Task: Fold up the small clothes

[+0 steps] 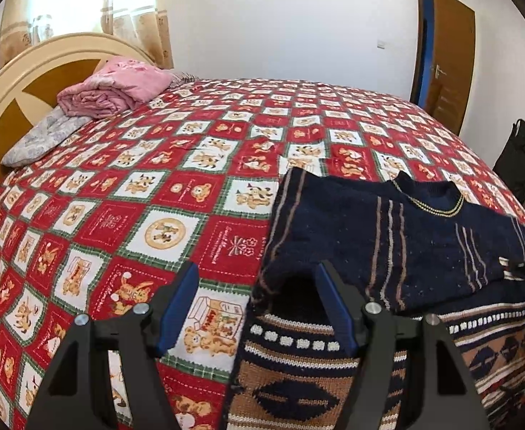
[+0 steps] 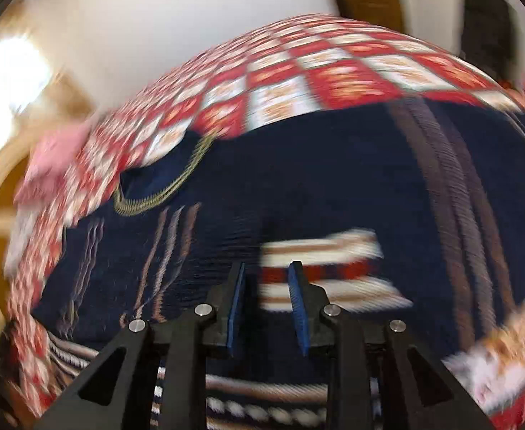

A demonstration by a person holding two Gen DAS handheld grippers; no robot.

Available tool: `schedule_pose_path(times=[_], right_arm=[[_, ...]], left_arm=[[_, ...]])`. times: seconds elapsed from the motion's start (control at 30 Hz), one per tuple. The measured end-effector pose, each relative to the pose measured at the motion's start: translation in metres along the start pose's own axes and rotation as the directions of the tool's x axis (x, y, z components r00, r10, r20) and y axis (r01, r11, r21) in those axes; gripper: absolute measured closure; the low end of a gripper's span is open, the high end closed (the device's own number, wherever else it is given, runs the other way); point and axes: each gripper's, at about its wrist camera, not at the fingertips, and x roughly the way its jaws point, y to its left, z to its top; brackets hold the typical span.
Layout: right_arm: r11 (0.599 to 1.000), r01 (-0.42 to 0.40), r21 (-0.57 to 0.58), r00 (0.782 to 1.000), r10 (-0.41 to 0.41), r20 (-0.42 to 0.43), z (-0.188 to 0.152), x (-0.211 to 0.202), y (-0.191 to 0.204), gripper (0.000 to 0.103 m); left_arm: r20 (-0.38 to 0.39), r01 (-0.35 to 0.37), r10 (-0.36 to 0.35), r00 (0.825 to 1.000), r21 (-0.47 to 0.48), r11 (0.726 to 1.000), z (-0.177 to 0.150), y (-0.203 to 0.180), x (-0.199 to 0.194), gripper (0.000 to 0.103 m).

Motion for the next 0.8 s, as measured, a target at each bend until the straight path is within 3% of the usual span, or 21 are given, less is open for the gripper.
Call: schedule_pose_path(times=[0.1,0.17,0.27,0.43,0.5,0.53,0.6,0.67,0.7,0.77,0.8], right_arm=[[1.0,0.003,0.01,1.0,-0.003,0.03,0.0,-0.014,0.005,0.076],[0.998,-0.023,-0.053,1.0,0.024,0.017,-0.001,-0.013,0.031,0.076],[0.987,0.002,-0.16,0.999,0.004,0.039,-0.011,-0.012,0.064,0.076],[0.976,-0.028,-0.218,0.998,0.016,-0.057,-0.019,0.022,0.091,0.076],[0.967,-0.014,-0.254,0.998,-0.001,-0.059,-0.024,0.026,0.095,0.076],[0.967,-0.021,-0.253,0.998,0.005,-0.063,-0.023,0.026,0.095,0.076],[0.981,-0.103,-0.164,0.994,0.094,-0.062,-0.016,0.011,0.079,0.076],[0.985,-0.163,-0.053,0.987,0.163,0.004,-0.002,-0.009,0.055,0.076],[0.982,-0.187,0.026,0.98,0.185,0.069,0.008,-0.026,0.031,0.073],[0.968,-0.214,0.133,0.97,0.195,0.143,0.021,-0.047,-0.005,0.041],[0.954,-0.228,0.193,0.964,0.194,0.183,0.028,-0.058,-0.029,0.018]], left_arm=[[-0.011,0.008,-0.008,1.0,-0.006,1.0,0.002,-0.006,0.004,0.033],[-0.019,0.011,-0.011,1.0,-0.005,1.0,0.001,-0.011,0.005,0.033],[-0.013,0.01,-0.01,1.0,0.028,1.0,-0.002,-0.019,0.001,0.033],[-0.01,-0.01,0.01,1.0,0.049,0.999,-0.003,-0.023,0.002,0.028],[-0.018,-0.016,0.017,1.0,0.053,0.998,-0.002,-0.024,0.005,0.028],[-0.023,-0.012,0.013,1.0,0.053,0.999,-0.002,-0.024,0.006,0.028],[-0.025,-0.009,0.011,1.0,0.051,0.999,-0.002,-0.026,0.006,0.028],[-0.024,-0.007,0.008,1.0,0.055,0.998,-0.002,-0.028,0.006,0.028],[-0.024,-0.006,0.007,1.0,0.058,0.998,-0.002,-0.029,0.006,0.028],[-0.025,0.003,-0.001,1.0,0.058,0.998,-0.001,-0.033,0.006,0.028],[-0.025,0.008,-0.007,1.0,0.057,0.998,0.0,-0.034,0.006,0.028]])
